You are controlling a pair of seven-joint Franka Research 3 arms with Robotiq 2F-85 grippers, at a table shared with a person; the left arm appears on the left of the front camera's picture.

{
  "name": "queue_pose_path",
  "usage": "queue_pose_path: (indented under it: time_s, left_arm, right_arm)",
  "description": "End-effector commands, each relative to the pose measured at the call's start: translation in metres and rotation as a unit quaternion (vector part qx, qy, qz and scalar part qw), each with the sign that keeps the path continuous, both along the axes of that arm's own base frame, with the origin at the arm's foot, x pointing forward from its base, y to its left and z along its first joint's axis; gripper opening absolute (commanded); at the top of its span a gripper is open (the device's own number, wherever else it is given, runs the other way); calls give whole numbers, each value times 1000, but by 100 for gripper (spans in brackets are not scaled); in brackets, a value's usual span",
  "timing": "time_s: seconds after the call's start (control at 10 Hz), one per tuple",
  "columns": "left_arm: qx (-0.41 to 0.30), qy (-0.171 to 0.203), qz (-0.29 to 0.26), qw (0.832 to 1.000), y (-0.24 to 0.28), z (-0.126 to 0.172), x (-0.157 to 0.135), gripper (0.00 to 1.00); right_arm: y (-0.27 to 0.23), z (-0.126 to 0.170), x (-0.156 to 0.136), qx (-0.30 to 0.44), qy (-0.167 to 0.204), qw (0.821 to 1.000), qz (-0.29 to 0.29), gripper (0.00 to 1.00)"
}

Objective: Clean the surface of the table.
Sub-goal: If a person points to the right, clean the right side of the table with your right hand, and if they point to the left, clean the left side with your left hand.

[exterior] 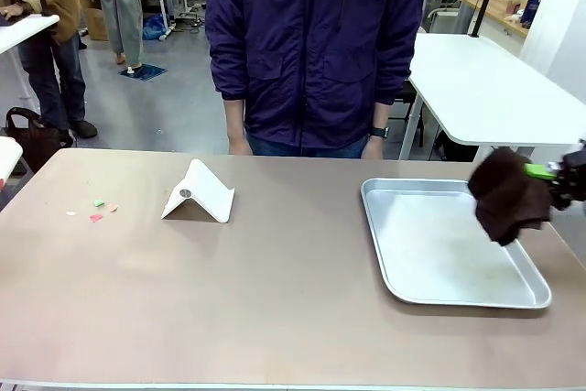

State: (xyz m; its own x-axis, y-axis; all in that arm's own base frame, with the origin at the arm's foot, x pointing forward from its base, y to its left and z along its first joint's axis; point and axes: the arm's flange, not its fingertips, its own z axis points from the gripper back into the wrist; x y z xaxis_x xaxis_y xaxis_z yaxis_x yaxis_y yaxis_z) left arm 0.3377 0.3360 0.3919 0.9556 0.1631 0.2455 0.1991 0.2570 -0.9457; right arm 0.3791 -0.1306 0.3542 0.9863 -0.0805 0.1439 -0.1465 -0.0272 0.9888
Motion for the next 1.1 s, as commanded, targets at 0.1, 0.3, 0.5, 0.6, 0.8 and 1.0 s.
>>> queue_pose_path:
  time_s: [0.1,0.3,0.5,0.6,0.8,1.0]
  left_arm:
    - [2,-7,-9,1000,-1,3,-4,13]
    - [2,-7,-9,1000,-1,3,-4,13]
    - [2,-7,-9,1000,-1,3,-4,13]
    - [2,-7,-9,1000,-1,3,-4,13]
    - [2,-7,-9,1000,-1,3,-4,13]
    - [2,-7,-9,1000,-1,3,-4,13]
  right_arm:
    - [-58,0,-35,-18,-38,999,-21,11]
    - [-96,-10,-69,17,-60,997,-44,11]
    - [-118,-17,-94,46,-78,994,-69,11]
    - [-118,-20,-95,40,-77,994,-71,11]
    - [-109,-14,-91,25,-52,995,-83,11]
    - [-109,-14,-91,25,-52,995,-83,11]
